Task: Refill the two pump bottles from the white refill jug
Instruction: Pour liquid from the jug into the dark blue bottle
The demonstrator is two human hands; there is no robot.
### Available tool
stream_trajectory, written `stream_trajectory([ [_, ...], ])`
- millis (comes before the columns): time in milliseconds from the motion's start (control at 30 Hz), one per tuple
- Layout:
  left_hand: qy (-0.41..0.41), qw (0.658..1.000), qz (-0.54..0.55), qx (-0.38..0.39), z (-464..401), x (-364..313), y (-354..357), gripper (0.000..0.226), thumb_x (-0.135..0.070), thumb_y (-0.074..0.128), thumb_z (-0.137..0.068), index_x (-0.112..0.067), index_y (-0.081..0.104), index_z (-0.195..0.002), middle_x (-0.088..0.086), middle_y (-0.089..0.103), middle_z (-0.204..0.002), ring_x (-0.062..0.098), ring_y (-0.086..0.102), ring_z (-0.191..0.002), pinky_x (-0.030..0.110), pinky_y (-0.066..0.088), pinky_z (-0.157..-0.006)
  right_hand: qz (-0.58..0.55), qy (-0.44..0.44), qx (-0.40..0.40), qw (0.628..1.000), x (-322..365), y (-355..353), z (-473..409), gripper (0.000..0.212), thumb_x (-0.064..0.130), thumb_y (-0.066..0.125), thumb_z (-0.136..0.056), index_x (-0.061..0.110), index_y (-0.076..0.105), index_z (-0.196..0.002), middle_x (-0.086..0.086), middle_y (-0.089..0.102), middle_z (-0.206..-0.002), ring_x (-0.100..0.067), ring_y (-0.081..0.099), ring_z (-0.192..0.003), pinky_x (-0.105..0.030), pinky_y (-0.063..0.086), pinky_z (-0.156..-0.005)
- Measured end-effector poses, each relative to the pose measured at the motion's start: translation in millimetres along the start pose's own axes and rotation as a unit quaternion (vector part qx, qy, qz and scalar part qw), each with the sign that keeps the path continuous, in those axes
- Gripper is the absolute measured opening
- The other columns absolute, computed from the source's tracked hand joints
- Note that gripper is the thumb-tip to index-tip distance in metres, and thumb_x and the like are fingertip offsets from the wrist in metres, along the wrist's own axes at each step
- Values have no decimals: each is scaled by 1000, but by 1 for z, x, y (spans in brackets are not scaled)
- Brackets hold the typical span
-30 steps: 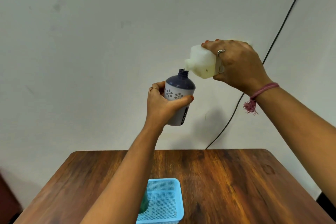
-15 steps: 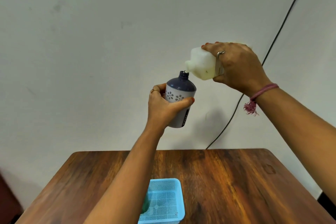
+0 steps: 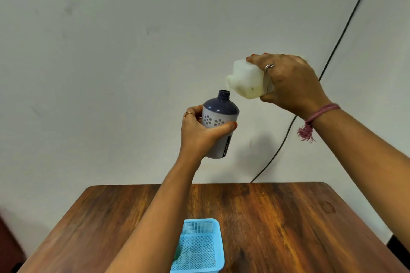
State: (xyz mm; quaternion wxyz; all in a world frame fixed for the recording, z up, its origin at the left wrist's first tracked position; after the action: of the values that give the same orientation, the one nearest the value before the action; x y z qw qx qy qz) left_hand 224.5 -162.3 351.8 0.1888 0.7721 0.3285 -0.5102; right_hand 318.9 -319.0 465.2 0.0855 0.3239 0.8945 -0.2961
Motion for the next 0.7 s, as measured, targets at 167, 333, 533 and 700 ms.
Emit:
stream_trajectory([
  [167, -1, 1000, 4, 4, 1, -1, 1, 75, -26, 90, -54, -18, 48, -116, -2, 58, -107, 8, 61, -89, 20, 50, -66, 5, -7, 1, 1000, 1, 1, 1, 80, 11, 88, -56, 8, 57, -129, -15, 65, -121, -36, 63, -107, -46, 49, -89],
  [333, -2, 1000, 1, 4, 2, -3, 2, 70, -19, 89, -59, -17, 48, -115, -7, 58, -101, 5, 60, -84, 15, 48, -62, 9, -14, 5, 1000, 2, 3, 2, 80, 12, 88, -57, 8, 55, -130, -15, 64, -122, -36, 63, -107, -47, 48, -90],
  [533, -3, 1000, 4, 4, 4, -3, 4, 70, -20, 88, -59, -18, 48, -115, -8, 57, -101, 3, 59, -83, 11, 46, -59, 11, -18, 4, 1000, 1, 3, 3, 80, 11, 88, -56, 8, 56, -129, -16, 65, -121, -37, 63, -106, -47, 48, -90],
  [700, -1, 1000, 2, 2, 4, 0, 4, 70, -20, 89, -59, -18, 48, -115, -3, 57, -106, 6, 59, -87, 16, 48, -63, 10, -16, 5, 1000, 0, 5, 4, 80, 13, 88, -58, 8, 55, -130, -16, 64, -121, -37, 63, -107, -48, 48, -92],
])
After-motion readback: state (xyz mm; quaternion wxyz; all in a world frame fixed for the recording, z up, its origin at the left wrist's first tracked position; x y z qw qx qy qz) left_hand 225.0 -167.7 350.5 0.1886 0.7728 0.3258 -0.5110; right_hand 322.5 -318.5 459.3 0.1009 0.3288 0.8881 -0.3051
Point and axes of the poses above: each hand's wrist, its own z-axis away from the middle knuckle, its own y-axis out of the palm, x = y × z, the point moved 6 cm from there along -z, towards the middle knuckle
